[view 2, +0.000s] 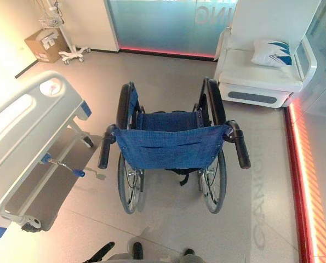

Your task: Push the wheelchair next to the bed

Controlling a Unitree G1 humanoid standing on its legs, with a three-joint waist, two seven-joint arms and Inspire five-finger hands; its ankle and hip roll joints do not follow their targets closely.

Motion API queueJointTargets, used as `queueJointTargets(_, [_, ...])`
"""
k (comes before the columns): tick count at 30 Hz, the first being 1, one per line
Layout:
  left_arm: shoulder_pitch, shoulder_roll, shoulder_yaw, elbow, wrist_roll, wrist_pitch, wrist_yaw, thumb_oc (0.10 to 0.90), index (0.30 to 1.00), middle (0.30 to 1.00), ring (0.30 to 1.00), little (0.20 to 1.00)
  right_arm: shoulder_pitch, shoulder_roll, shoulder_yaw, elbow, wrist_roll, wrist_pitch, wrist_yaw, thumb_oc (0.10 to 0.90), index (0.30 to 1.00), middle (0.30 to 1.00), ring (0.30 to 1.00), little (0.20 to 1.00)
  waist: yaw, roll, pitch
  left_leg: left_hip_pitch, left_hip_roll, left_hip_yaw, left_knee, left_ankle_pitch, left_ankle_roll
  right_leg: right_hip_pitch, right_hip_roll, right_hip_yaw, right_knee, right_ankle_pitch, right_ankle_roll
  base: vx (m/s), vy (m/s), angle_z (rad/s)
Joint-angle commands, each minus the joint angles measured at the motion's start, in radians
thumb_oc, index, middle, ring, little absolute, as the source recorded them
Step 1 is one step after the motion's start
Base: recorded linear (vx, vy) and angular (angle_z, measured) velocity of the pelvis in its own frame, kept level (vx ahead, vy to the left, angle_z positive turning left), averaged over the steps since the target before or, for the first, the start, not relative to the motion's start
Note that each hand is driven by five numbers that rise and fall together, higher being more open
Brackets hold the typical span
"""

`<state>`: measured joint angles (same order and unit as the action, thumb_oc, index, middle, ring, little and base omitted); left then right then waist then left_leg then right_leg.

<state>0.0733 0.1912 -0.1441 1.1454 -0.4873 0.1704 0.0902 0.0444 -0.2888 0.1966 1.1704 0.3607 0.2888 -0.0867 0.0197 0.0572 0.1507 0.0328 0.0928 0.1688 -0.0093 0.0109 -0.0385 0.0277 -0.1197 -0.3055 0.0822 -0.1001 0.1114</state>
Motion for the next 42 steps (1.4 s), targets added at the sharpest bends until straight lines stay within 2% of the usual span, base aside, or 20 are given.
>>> queueJointTargets(1, [-0.044,0.009,-0.011,0.007,-0.024,0.038,-0.003,0.800,0.900,0.900,0.900,0.900,-0.034,0.055,-0.003,-0.016,0.014,0.025,0.036,0.800,0.900,0.900,0.900,0.900,0.006,-0.020,0.025,-0.001,0.007,-0.013,-0.012,0.012,-0.040,0.018,-0.041,0.026,-0.069,0.097,0.006,0.00,0.000,0.00])
queueJointTargets(4, [-0.046,0.012,-0.010,0.003,-0.041,0.052,-0.013,0.800,0.900,0.900,0.900,0.900,-0.029,0.053,-0.004,-0.011,0.014,0.022,0.037,0.800,0.900,0.900,0.900,0.900,0.003,-0.019,0.021,0.004,0.008,-0.008,-0.014,0.011,-0.039,0.023,-0.041,0.026,-0.072,0.096,0.008,0.00,0.000,0.00])
queueJointTargets(17, [-0.039,0.005,-0.008,0.038,-0.042,0.032,-0.019,0.800,0.900,0.900,0.900,0.900,-0.026,0.064,-0.013,0.025,0.015,0.001,0.036,0.800,0.900,0.900,0.900,0.900,0.005,-0.021,0.009,0.029,0.007,0.002,-0.023,0.004,-0.038,0.046,-0.041,0.016,-0.080,0.092,0.008,0.00,0.000,0.00])
queueJointTargets(23, [-0.040,0.005,-0.006,0.038,-0.049,0.042,-0.013,0.800,0.900,0.900,0.900,0.900,-0.025,0.064,-0.016,0.027,0.021,0.001,0.034,0.800,0.900,0.900,0.900,0.900,0.004,-0.021,0.004,0.038,0.006,0.002,-0.029,0.002,-0.036,0.051,-0.040,0.017,-0.082,0.092,0.008,0.00,0.000,0.00])
queueJointTargets(29, [-0.044,0.008,0.011,0.043,-0.084,0.037,-0.001,0.800,0.900,0.900,0.900,0.900,-0.025,0.065,-0.024,0.033,0.022,-0.017,0.021,0.800,0.900,0.900,0.900,0.900,0.000,-0.020,-0.003,0.052,0.002,0.005,-0.042,0.001,-0.034,0.059,-0.039,0.019,-0.087,0.092,0.009,0.00,0.000,0.00])
queueJointTargets(32, [-0.042,0.018,0.044,0.023,-0.149,0.020,0.007,0.800,0.900,0.900,0.900,0.900,-0.020,0.057,-0.046,0.021,0.072,-0.017,0.001,0.800,0.900,0.900,0.900,0.900,-0.003,-0.017,-0.007,0.058,0.001,0.009,-0.046,0.002,-0.035,0.062,-0.040,0.021,-0.087,0.091,0.011,0.00,0.011,0.00])
queueJointTargets(36, [-0.040,0.035,0.091,-0.018,-0.214,-0.011,0.027,0.800,0.900,0.900,0.900,0.900,-0.015,0.041,-0.092,-0.001,0.169,-0.042,-0.076,0.800,0.900,0.900,0.900,0.900,-0.007,-0.014,-0.006,0.062,0.001,0.012,-0.047,0.002,-0.036,0.062,-0.041,0.022,-0.084,0.092,0.012,0.00,0.009,0.00])
queueJointTargets(38, [-0.029,0.067,0.146,-0.103,-0.234,-0.029,0.039,0.800,0.900,0.900,0.900,0.900,-0.004,0.009,-0.168,-0.063,0.277,-0.088,-0.180,0.800,0.900,0.900,0.900,0.900,-0.009,-0.011,-0.007,0.067,0.003,0.018,-0.052,0.002,-0.034,0.062,-0.041,0.026,-0.085,0.093,0.016,0.00,0.000,0.00])
queueJointTargets(40, [-0.022,0.090,0.169,-0.163,-0.240,-0.022,0.045,0.800,0.900,0.900,0.900,0.900,0.003,-0.007,-0.210,-0.114,0.308,-0.120,-0.245,0.800,0.900,0.900,0.900,0.900,-0.010,-0.009,-0.007,0.067,0.003,0.020,-0.053,0.002,-0.032,0.059,-0.041,0.030,-0.086,0.094,0.017,-0.02,0.007,-0.04])
queueJointTargets(41, [-0.014,0.109,0.188,-0.214,-0.236,-0.040,0.039,0.800,0.900,0.900,0.900,0.900,0.013,-0.022,-0.248,-0.165,0.337,-0.168,-0.319,0.800,0.900,0.900,0.900,0.900,-0.011,-0.006,-0.006,0.066,0.004,0.022,-0.056,0.003,-0.030,0.055,-0.040,0.033,-0.087,0.096,0.018,-0.03,0.009,-0.04])
queueJointTargets(42, [-0.009,0.120,0.199,-0.240,-0.236,-0.045,0.036,0.800,0.900,0.900,0.900,0.900,0.018,-0.031,-0.269,-0.192,0.347,-0.183,-0.347,0.800,0.900,0.900,0.900,0.900,-0.013,-0.005,-0.005,0.066,0.003,0.023,-0.058,0.003,-0.029,0.054,-0.040,0.035,-0.087,0.097,0.018,-0.03,0.012,-0.03])
